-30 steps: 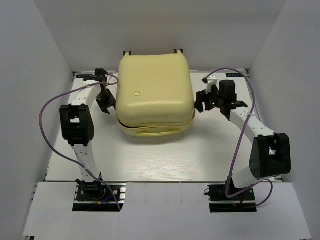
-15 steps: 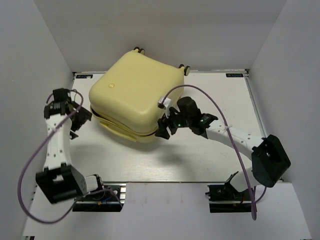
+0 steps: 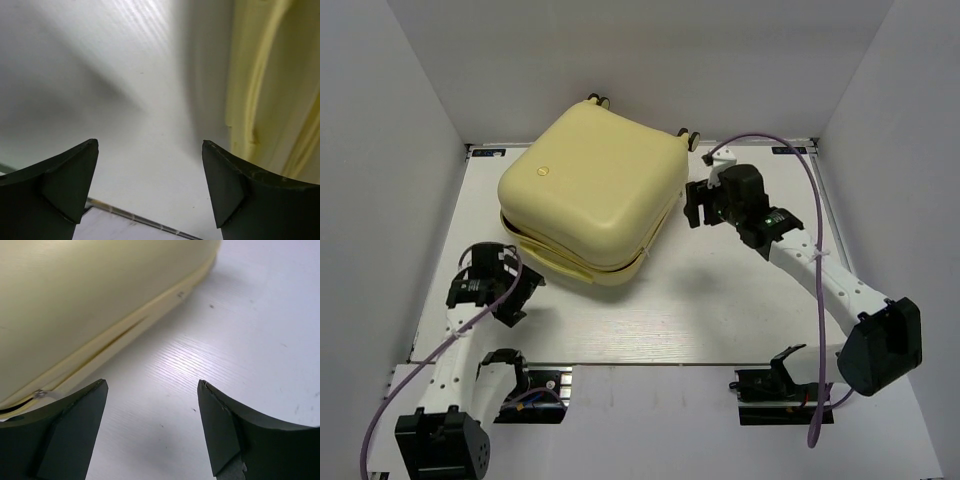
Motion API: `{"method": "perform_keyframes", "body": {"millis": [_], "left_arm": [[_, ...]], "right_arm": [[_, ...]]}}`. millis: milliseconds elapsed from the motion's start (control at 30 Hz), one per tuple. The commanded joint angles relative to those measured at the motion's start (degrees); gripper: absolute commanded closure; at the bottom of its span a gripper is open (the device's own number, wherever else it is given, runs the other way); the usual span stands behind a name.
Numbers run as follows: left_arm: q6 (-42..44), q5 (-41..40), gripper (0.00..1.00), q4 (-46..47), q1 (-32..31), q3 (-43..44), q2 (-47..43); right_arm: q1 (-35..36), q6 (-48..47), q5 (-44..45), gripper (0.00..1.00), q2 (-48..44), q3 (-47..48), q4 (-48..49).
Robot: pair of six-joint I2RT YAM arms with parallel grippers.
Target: Pack the luggage
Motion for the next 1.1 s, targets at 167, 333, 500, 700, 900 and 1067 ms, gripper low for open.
{"method": "perform_keyframes", "body": {"millis": [167,333,500,700,900,1067], "left_arm": [[-8.0,-6.2,0.14,14.2,-9.6,2.7,4.6],[-10.7,-9.6,0.22,15.9,-13.7,5.9,13.1],[-14.0,-12.6,0.31,16.8,-13.6,2.9,15.7],[-16.8,-16.2,0.38,20.3,-14.6,0.6,18.2],[-20.8,-20.7,0.70,17.3,-16.8,1.5,22.6],[-24.6,-24.0,1.00,11.4,-16.9,2.0,22.5]], "right_arm": [[-4.0,3.5,2.7,0.22,0.0,1.6,-2.6],[-6.3,1.8,0.4,0.22,-0.9,-2.6,0.7],[-8.5,-3.9,-5.9,0.26,-1.7,-5.9,4.8],[-9.9,-6.6,-7.3,0.30,1.9,-6.5,11.4],[-12.7,2.6,11.8,0.34,13.1,6.1,10.5],[-14.6,2.3,10.8,0.34,20.7,13.5,11.9]]}}
